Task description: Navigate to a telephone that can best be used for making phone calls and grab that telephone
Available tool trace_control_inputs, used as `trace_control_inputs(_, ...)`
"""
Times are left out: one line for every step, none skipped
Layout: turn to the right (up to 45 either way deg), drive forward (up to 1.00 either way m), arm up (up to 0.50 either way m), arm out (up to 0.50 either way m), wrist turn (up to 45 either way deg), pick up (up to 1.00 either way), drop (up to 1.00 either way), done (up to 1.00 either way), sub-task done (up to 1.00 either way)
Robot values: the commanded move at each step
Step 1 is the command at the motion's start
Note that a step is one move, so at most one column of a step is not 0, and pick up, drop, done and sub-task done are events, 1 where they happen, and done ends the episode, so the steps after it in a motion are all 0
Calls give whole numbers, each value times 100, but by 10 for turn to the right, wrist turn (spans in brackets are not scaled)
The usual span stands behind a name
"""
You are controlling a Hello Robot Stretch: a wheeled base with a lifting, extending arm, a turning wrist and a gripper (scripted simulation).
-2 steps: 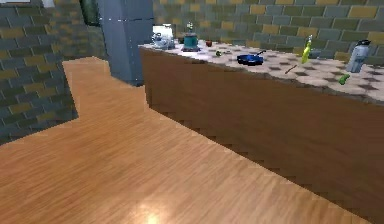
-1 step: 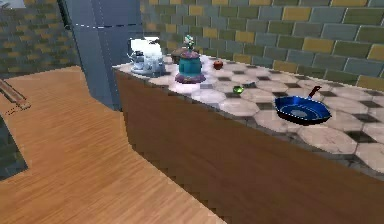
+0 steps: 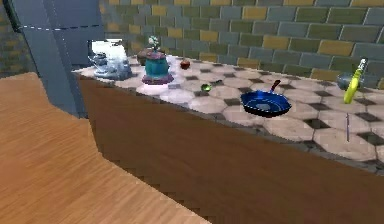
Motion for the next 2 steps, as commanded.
trace_control_inputs(0,30,0,0,0,0,0,0,0)
trace_control_inputs(-450,0,0,0,0,0,0,0,0)
